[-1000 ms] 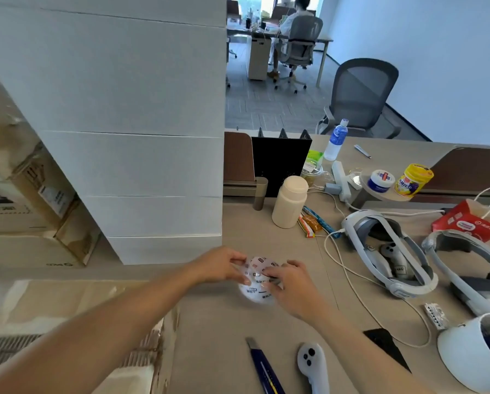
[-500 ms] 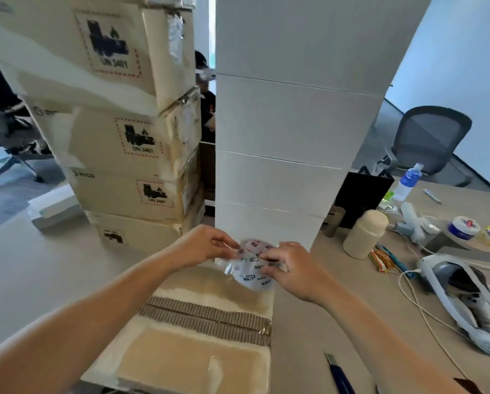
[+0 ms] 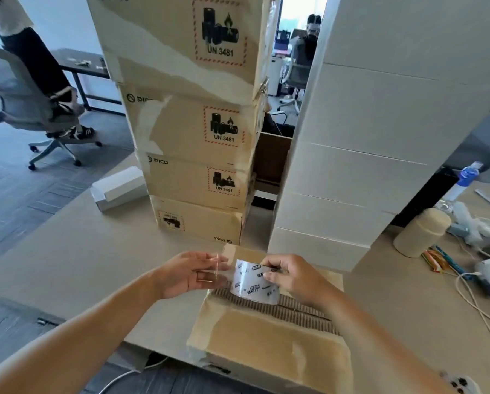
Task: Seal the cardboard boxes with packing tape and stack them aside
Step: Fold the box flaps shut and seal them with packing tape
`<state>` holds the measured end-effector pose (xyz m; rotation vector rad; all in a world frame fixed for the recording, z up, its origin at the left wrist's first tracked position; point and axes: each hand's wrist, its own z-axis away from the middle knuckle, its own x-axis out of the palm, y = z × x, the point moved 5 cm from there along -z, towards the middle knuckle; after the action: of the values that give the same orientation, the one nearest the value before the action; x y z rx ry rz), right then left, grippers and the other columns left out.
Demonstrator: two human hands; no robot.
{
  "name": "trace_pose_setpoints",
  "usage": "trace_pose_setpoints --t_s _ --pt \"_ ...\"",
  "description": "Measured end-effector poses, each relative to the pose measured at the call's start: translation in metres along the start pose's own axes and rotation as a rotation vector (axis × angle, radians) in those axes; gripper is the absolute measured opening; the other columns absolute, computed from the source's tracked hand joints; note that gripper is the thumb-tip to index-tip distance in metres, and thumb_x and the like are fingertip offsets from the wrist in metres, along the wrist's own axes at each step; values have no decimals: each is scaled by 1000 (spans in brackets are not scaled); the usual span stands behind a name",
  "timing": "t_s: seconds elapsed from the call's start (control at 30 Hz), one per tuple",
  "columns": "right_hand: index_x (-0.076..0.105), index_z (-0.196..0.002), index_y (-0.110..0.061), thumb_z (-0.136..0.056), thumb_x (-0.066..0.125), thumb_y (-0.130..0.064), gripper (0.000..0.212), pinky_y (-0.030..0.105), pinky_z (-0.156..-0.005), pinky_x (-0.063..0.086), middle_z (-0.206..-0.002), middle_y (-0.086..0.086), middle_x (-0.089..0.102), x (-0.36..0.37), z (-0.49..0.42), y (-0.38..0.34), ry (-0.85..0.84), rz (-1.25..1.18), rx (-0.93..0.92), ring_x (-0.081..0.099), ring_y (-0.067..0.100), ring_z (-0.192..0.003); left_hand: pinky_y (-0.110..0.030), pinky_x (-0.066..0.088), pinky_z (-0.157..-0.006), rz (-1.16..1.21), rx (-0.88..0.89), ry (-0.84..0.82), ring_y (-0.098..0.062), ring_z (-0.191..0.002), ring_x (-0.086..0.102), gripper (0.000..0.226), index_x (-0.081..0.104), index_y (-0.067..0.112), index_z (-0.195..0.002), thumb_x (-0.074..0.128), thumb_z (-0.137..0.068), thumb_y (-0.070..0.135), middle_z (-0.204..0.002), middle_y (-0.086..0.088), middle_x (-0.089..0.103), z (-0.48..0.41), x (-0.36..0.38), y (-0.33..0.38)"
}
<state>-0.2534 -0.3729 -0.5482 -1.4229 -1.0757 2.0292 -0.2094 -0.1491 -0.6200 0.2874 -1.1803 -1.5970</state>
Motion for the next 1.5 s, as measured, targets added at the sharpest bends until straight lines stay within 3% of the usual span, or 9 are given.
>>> trace_pose_setpoints --t_s 0.23,0.43,0.6,0.77,0.87,1.0,1.1,1.33,1.5 --pt "64 -76 -33 -90 56 -25 18 29 -73 43 -74 -15 66 24 -11 7 -17 -76 63 58 2 -72 -46 56 -91 154 -68 92 -34 -94 70 32 69 -3 -111 53 -91 16 -115 -26 69 1 -15 -20" --pt "63 -78 -23 -94 54 -17 20 26 -73 44 -75 -11 66 29 -18 7 -54 -149 102 59 3 -73 -42 59 -82 149 -108 102 -35 -89 70 46 62 -11 -120 35 -96 18 -113 -28 68 1 -9 -14" --pt "64 -81 -21 -98 52 -15 21 25 -75 49 -84 -4 71 32 -25 8 -84 -122 114 66 7 -81 -44 56 -91 75 -111 104 -35 -94 67 63 64 -7 -119 49 -98 50 -113 -26 69 1 -10 -22" --pt "62 -78 -31 -97 51 -27 22 41 -81 52 -83 -7 70 33 -29 7 -98 -58 81 68 16 -86 -48 55 -95 -76 -12 295 -33 -84 70 21 69 -6 -105 65 -89 7 -101 -23 73 -1 -14 -18" --pt "57 -84 -34 -93 58 -36 10 43 -79 53 -86 -7 69 32 -28 8 -85 -23 44 68 15 -85 -37 61 -82 -175 -5 333 -27 -79 72 18 70 -3 -106 64 -93 9 -97 -19 75 -1 -23 -17" --pt "32 -117 -43 -65 82 -57 74 23 -74 54 -104 -13 53 34 -22 12 -64 170 -8 58 7 -89 -30 60 -73 -183 10 384 -22 -76 68 22 74 -3 -101 72 -87 12 -89 -15 73 5 -39 -18" --pt "15 -130 -48 -62 84 -54 96 17 -72 47 -101 -13 39 38 -22 10 -62 219 -95 50 5 -86 -28 60 -67 -161 27 422 -21 -69 69 26 73 -8 -98 78 -79 9 -81 -17 72 8 -44 -19" --pt "22 -131 -40 -73 78 -38 81 11 -84 43 -117 -17 38 41 -10 12 -17 327 -248 48 3 -102 -31 61 -69 -146 60 493 -21 -67 69 22 73 -5 -91 81 -78 11 -78 -16 73 11 -52 -15" --pt "28 -132 -35 -74 77 -49 78 9 -90 40 -125 -18 40 47 -8 22 92 299 -276 45 -3 -108 -30 61 -68 -148 101 511 -20 -64 66 20 72 -6 -92 78 -82 10 -75 -14 70 8 -45 -9"
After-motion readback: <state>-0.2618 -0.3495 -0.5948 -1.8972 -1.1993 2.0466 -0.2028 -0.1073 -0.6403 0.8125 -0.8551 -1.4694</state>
